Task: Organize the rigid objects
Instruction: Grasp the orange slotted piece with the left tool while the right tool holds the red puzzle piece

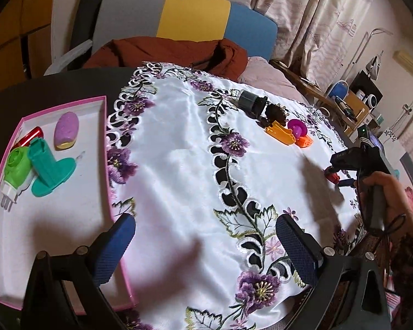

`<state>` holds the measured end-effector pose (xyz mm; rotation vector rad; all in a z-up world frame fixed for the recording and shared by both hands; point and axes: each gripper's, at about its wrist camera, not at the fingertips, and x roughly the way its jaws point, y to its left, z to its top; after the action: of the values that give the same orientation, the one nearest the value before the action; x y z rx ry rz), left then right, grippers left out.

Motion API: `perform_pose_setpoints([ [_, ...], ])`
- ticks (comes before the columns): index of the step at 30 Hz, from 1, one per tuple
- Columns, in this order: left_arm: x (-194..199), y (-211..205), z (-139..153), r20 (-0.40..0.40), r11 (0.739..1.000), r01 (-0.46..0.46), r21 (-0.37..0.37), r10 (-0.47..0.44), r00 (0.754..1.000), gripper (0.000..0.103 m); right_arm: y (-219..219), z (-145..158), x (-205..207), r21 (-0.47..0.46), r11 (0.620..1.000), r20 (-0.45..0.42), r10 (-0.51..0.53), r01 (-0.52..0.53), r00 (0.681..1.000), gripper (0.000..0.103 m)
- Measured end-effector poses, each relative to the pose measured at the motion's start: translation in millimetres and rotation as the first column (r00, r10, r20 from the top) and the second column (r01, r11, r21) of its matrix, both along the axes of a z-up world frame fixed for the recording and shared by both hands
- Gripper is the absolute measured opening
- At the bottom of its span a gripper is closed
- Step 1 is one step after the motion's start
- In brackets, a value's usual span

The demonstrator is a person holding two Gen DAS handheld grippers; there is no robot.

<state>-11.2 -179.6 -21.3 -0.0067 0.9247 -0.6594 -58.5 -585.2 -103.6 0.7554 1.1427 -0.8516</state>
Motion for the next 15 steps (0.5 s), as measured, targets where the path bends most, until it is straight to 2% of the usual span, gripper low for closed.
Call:
perform_pose_setpoints([
  [2, 2, -6, 0, -0.007, 1.0, 0.007, 0.002, -0.007, 1.0, 0.103, 2, 0, 3, 0.0, 1.0, 0.045, 0.022, -0.022, 0.999, 0.048],
  [4, 4, -13, 1, -0.01, 1.0, 0.013, 0.0, -0.013, 1.0, 0.103, 6, -2, 8, -0.015, 0.999, 0.032, 0.05, -0.049, 0.998, 0.047],
  [6, 7, -23, 3, -0.003, 1.0, 0.02, 0.005, -0.02, 1.0, 0.103, 9, -1, 11, 0.001, 0.997, 0.077, 0.076, -0.076, 0.994, 0.04],
  [15, 25, -94, 5, 0.0, 0.994, 0.098, 0.046, -0.098, 0.995, 0.103, 13, 6, 12, 0.042, 0.993, 0.197, 0.104, -0.114, 0.975, 0.04],
])
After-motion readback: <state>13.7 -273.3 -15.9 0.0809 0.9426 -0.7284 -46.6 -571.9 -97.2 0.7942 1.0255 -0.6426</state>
